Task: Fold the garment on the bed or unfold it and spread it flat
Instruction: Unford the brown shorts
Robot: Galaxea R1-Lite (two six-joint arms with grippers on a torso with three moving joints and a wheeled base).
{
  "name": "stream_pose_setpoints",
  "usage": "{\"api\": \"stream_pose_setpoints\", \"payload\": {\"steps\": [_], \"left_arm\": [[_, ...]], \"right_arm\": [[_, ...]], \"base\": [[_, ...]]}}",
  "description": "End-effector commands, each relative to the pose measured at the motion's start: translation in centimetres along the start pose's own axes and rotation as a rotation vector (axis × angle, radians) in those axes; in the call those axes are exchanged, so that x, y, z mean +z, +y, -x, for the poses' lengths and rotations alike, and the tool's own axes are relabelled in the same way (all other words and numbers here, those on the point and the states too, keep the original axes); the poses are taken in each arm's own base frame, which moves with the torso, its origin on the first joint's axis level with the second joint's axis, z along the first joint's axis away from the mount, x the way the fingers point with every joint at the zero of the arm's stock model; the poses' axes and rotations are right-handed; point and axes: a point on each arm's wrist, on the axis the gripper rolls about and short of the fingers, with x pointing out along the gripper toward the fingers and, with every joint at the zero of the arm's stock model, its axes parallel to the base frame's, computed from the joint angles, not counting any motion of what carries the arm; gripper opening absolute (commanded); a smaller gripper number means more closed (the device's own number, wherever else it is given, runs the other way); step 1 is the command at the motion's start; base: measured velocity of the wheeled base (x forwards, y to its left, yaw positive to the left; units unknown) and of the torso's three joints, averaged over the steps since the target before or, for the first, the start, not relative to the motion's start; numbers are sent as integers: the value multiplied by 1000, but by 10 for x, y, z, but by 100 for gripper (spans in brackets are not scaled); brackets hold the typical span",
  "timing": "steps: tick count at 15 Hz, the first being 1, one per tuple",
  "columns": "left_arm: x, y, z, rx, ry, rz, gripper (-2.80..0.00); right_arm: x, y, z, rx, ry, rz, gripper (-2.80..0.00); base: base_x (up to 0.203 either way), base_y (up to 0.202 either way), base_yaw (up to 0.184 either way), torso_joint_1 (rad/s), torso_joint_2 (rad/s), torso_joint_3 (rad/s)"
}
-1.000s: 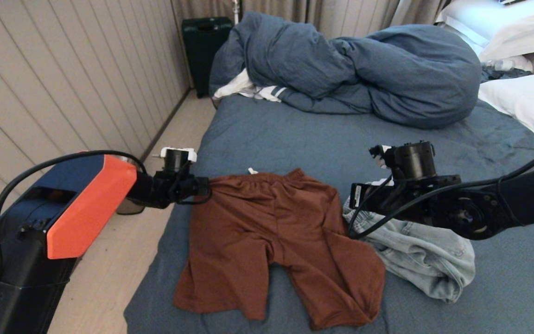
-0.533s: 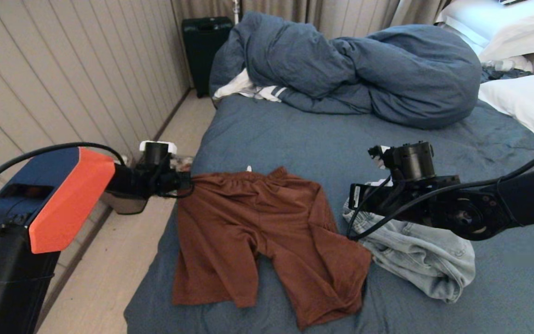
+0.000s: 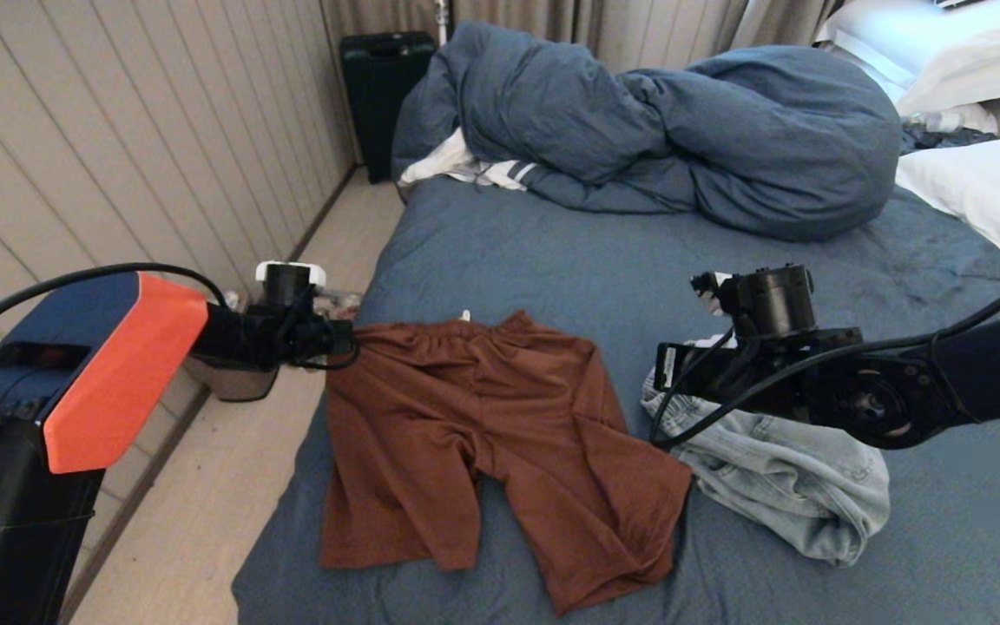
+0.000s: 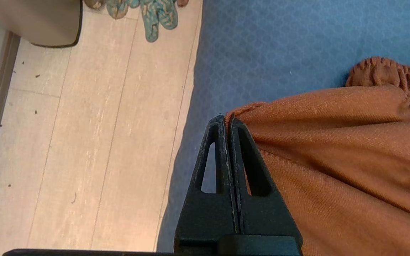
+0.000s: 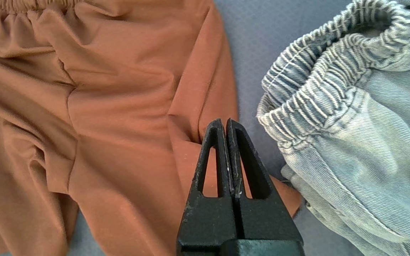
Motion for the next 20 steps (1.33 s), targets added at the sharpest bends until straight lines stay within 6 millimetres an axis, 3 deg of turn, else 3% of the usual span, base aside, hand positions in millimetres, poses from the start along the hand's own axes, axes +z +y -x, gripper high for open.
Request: {"api": "stream_pose_setpoints", "payload": {"steps": [1, 8, 15, 16, 20], "left_arm": [[8, 0, 7, 0, -14, 3, -280], [17, 25, 7, -32, 12, 26, -280], [12, 26, 4, -28, 28, 22, -280], [11, 26, 4, -30, 32, 15, 0], [14, 24, 16, -34, 38, 12, 0]], "right_arm": [[0, 0, -1, 0, 0, -2, -280], [-1, 1, 0, 2, 0, 0, -280], [-1, 1, 0, 1, 0, 0, -280], [-1, 1, 0, 2, 0, 0, -280], [-1, 1, 0, 2, 2, 0, -280]], "base": [[0, 0, 0, 0, 0, 0], [0, 0, 0, 0, 0, 0], [0, 0, 0, 0, 0, 0], [0, 0, 0, 0, 0, 0], [0, 0, 0, 0, 0, 0]]}}
